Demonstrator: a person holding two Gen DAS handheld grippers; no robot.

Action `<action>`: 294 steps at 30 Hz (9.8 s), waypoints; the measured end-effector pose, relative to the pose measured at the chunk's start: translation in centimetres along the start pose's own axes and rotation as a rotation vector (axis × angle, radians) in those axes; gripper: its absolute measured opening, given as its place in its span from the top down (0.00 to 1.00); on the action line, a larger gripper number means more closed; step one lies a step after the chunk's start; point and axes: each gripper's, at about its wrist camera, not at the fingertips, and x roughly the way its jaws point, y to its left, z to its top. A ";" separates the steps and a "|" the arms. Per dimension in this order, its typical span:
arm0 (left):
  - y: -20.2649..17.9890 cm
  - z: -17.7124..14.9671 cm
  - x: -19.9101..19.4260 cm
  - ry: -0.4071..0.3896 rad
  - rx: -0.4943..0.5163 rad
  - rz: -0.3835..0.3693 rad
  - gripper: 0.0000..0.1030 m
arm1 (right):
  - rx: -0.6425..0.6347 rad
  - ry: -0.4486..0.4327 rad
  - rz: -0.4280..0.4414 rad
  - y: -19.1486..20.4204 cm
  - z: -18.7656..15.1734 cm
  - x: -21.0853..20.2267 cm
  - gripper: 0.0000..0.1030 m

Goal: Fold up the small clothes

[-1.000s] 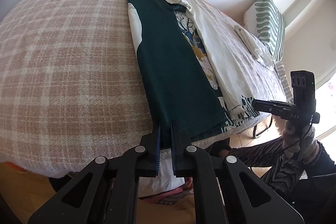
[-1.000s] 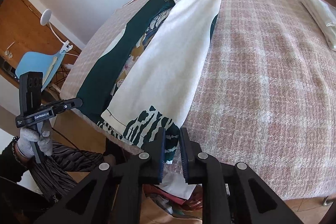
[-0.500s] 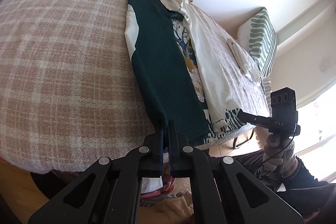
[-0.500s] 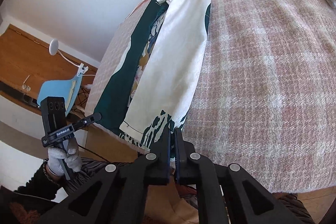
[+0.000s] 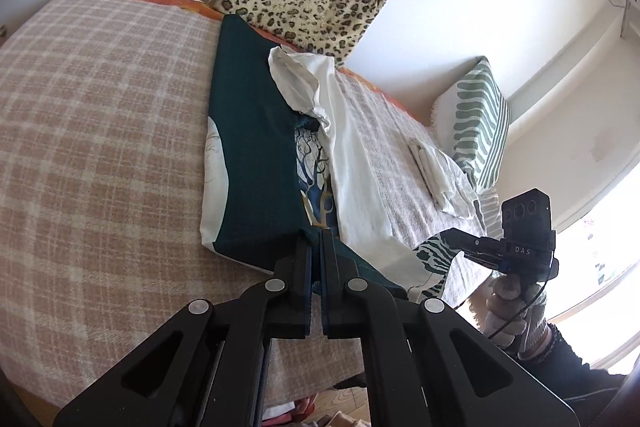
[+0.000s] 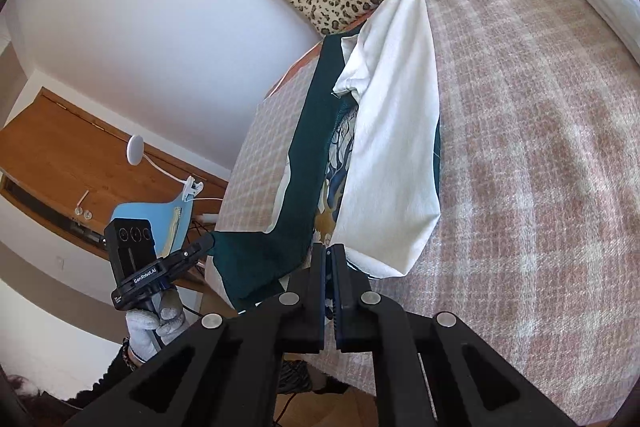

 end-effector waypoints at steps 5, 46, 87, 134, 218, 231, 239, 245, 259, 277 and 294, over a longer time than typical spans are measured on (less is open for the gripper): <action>0.3 2.8 1.8 -0.018 0.024 0.026 0.98 | -0.013 -0.033 -0.017 0.0 3.9 0.8 0.99; 5.6 7.3 8.5 0.009 0.073 0.236 0.55 | -0.290 0.028 -0.347 -1.4 9.8 8.8 0.65; 2.4 6.2 10.0 0.011 0.252 0.305 0.90 | -0.259 0.081 -0.462 -1.8 9.0 10.3 0.86; 11.0 22.1 19.6 0.054 0.167 0.299 0.65 | -0.309 0.076 -0.298 -5.3 25.8 17.0 0.73; 4.4 8.9 6.0 0.018 0.188 0.055 0.98 | -0.402 -0.062 -0.278 3.0 10.2 6.2 0.98; 3.3 4.8 4.6 0.046 0.308 0.064 0.98 | -0.398 -0.107 -0.305 2.3 6.2 3.9 0.98; 3.2 2.7 2.9 0.099 0.344 0.088 0.91 | -0.541 -0.038 -0.381 3.1 3.0 4.0 0.97; 1.7 1.8 0.2 0.064 0.438 0.107 0.90 | -0.676 -0.029 -0.499 4.7 0.6 2.8 0.70; 1.3 2.2 2.2 0.095 0.468 0.134 0.87 | -0.774 0.021 -0.502 5.5 -2.0 5.8 0.46; 0.7 0.1 3.8 0.229 0.531 0.079 0.87 | -0.759 0.101 -0.496 4.2 -2.3 4.7 0.86; -5.9 5.3 12.1 0.184 0.495 0.014 0.87 | -0.110 0.081 -0.312 -3.4 2.8 4.4 0.61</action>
